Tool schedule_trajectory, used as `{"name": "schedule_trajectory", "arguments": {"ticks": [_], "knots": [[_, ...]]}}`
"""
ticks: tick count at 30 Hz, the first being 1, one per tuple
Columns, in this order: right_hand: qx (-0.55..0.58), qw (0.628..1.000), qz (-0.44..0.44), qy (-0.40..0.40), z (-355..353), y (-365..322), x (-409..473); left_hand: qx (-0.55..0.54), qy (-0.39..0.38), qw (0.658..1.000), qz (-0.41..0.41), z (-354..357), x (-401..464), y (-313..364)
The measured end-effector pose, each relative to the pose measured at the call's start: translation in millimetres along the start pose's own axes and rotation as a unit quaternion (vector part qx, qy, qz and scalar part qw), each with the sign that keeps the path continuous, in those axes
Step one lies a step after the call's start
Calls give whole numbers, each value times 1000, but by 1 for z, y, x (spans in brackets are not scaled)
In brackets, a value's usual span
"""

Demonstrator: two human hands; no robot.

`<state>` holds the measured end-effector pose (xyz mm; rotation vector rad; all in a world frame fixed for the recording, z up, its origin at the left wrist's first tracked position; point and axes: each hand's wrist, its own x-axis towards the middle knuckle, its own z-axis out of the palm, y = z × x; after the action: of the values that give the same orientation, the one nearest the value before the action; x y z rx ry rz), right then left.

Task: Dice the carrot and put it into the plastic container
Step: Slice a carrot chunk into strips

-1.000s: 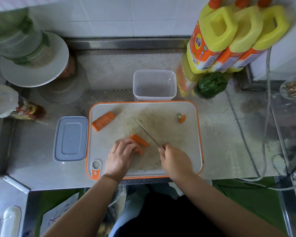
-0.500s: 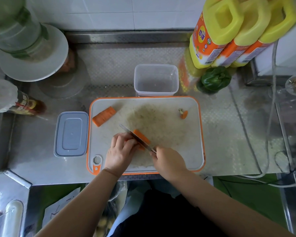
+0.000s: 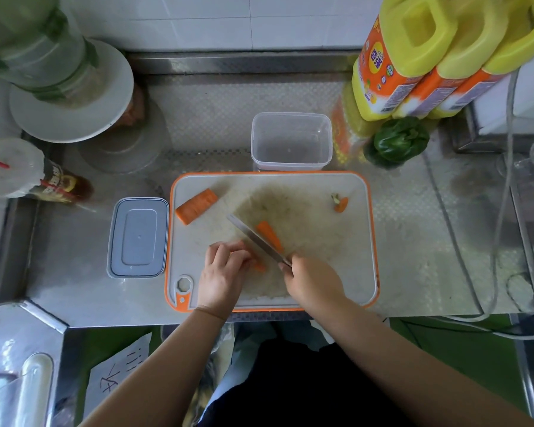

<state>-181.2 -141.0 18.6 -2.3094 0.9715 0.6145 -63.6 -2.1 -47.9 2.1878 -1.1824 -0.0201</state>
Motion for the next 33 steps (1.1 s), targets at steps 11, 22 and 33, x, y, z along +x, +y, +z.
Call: {"name": "schedule_trajectory", "arguments": {"ticks": [11,22,33], "knots": [[25,1000,-4,16,16,-10,-11,38,-6,993,111,10,0,-20],[14,999,-27,38,18,-17,-32,25,11,994,110,12,4,-17],[17,999,-22,27,12,-21,-32,2,14,995,98,12,4,-19]]}}
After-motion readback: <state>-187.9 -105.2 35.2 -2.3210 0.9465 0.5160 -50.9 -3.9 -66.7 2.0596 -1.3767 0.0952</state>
